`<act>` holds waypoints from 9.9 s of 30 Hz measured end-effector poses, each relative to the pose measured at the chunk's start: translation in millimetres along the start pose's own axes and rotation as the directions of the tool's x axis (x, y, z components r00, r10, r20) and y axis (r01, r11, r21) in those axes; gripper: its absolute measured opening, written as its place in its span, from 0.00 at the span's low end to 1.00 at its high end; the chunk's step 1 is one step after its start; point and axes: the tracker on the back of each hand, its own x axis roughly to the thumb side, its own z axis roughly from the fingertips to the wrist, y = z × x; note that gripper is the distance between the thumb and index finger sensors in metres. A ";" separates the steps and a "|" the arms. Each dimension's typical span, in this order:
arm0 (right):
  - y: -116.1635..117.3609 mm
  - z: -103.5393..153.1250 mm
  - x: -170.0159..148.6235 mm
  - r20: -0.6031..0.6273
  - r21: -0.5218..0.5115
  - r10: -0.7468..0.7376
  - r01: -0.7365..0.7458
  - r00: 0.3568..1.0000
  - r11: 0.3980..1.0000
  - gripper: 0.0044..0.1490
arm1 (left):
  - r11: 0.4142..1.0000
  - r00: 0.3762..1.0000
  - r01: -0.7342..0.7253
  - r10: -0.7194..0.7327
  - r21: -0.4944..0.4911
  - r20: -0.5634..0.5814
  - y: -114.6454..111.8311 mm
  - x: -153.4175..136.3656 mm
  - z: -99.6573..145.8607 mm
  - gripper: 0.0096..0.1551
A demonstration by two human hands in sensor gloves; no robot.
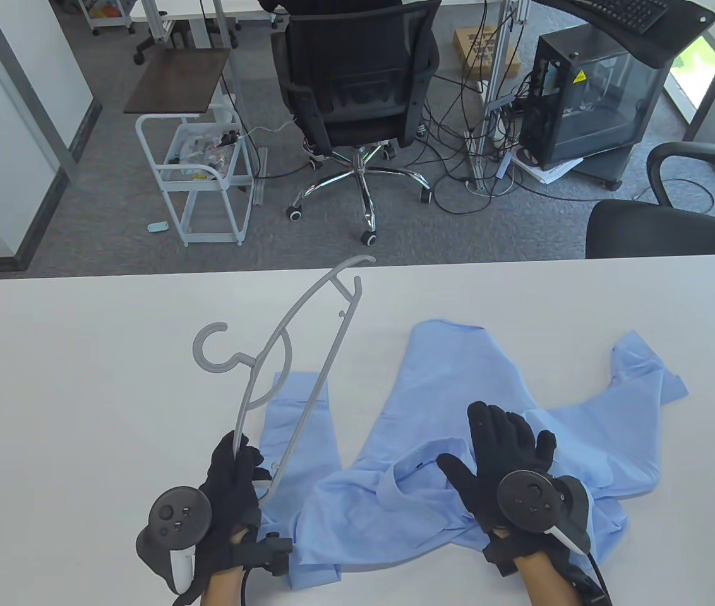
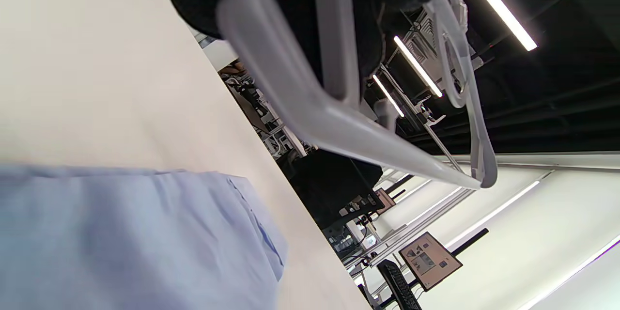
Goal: Remove long-sleeve shirt from gray hanger
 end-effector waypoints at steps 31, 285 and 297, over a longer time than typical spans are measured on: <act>1.7 -1.9 -1.6 -0.011 0.027 -0.007 0.008 1.000 1.000 0.57 | 1.000 0.994 -0.023 0.024 0.010 -0.103 0.1 -15.2 -6.7 0.30; 7.1 17.1 2.1 0.103 0.048 -0.091 0.086 0.991 0.995 0.53 | 0.951 0.939 0.241 -0.179 -0.194 0.293 -42.6 45.5 35.1 0.56; 6.8 14.3 0.4 0.091 0.050 -0.087 0.083 0.992 0.995 0.53 | 0.949 0.939 0.244 -0.179 -0.202 0.294 -45.0 45.5 34.3 0.56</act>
